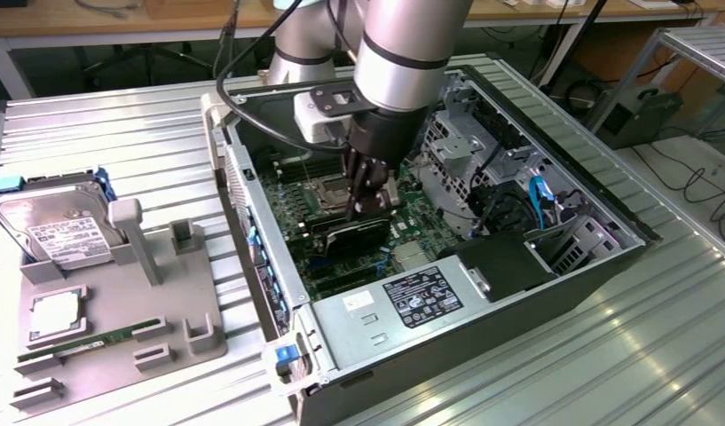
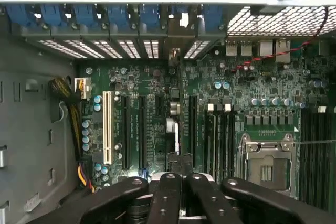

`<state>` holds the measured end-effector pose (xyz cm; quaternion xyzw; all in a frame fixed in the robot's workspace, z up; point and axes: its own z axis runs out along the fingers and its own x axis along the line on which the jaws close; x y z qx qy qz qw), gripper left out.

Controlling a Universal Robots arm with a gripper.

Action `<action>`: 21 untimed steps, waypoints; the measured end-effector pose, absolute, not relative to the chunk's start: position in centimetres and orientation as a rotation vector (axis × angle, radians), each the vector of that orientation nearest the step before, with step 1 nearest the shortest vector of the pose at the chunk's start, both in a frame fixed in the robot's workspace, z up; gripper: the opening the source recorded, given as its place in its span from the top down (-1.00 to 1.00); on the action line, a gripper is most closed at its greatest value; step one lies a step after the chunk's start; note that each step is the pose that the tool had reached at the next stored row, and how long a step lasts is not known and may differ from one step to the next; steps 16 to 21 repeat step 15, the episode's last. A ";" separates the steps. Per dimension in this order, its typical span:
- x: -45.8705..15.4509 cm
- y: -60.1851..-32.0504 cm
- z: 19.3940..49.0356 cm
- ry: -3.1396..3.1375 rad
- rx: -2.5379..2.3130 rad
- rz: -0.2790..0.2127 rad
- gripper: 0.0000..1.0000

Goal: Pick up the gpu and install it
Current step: 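Press down on the gpu until it lock into place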

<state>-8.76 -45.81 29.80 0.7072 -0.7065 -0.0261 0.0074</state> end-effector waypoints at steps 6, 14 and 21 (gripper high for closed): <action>-7.8 -45.8 30.1 -2.206 2.208 -0.088 0.79; -7.5 -45.8 30.2 -2.205 2.208 -0.089 0.79; -7.5 -45.8 30.2 -2.205 2.208 -0.089 0.79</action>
